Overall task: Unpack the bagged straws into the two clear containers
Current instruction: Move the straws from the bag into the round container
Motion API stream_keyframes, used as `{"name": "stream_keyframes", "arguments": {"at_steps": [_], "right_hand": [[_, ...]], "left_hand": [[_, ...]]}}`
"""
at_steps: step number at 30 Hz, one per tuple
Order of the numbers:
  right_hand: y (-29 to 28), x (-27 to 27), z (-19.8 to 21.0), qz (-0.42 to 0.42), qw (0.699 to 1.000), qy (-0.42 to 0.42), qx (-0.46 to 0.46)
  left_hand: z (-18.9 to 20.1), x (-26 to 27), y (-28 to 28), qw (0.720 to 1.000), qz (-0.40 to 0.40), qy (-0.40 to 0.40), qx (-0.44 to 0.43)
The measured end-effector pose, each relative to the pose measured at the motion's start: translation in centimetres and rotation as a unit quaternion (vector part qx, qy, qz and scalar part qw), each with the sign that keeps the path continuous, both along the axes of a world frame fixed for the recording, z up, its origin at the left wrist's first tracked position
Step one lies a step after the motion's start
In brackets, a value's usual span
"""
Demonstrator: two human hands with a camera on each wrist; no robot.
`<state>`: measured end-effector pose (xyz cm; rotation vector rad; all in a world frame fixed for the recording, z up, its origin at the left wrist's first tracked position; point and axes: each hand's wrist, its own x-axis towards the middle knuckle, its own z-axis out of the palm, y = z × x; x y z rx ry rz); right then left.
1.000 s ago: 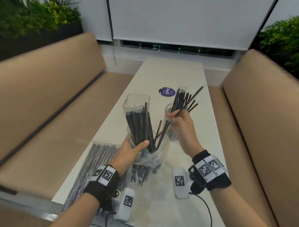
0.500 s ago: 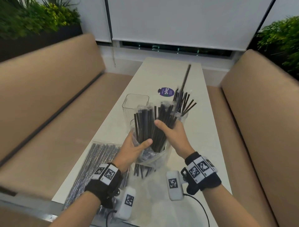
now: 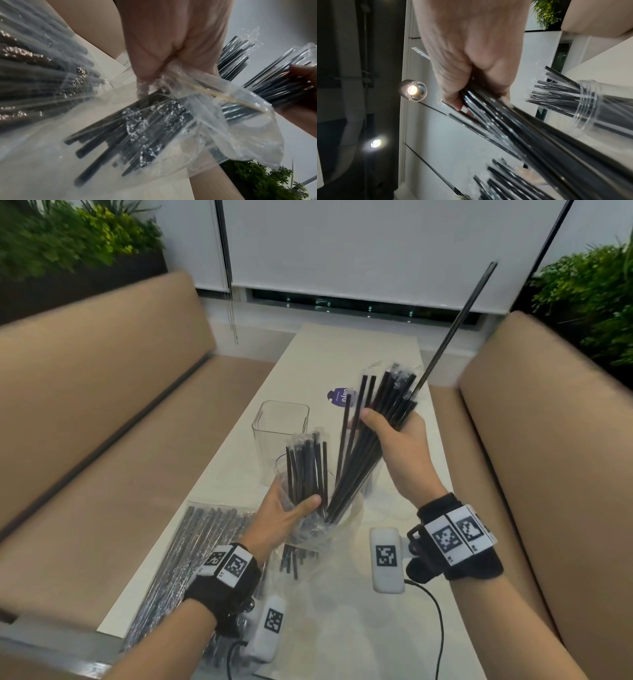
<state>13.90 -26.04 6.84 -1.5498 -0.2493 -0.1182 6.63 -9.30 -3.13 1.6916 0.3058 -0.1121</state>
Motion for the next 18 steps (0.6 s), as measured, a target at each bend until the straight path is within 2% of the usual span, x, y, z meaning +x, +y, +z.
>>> {"name": "stream_keyframes", "arguments": {"at_steps": [4, 11, 18], "right_hand": [[-0.9, 0.5, 1.3, -0.016, 0.998, 0.006, 0.063], [-1.0, 0.9, 2.5, -0.026, 0.995, 0.014, 0.096], [-1.8, 2.4, 5.8, -0.055, 0.984, -0.014, 0.168]], "left_hand": [[-0.3, -0.1, 0.3, 1.0, 0.001, 0.01, 0.015], [-0.1, 0.1, 0.6, 1.0, -0.001, 0.012, 0.008], [0.1, 0.2, 0.2, 1.0, 0.012, -0.003, -0.01]]}}
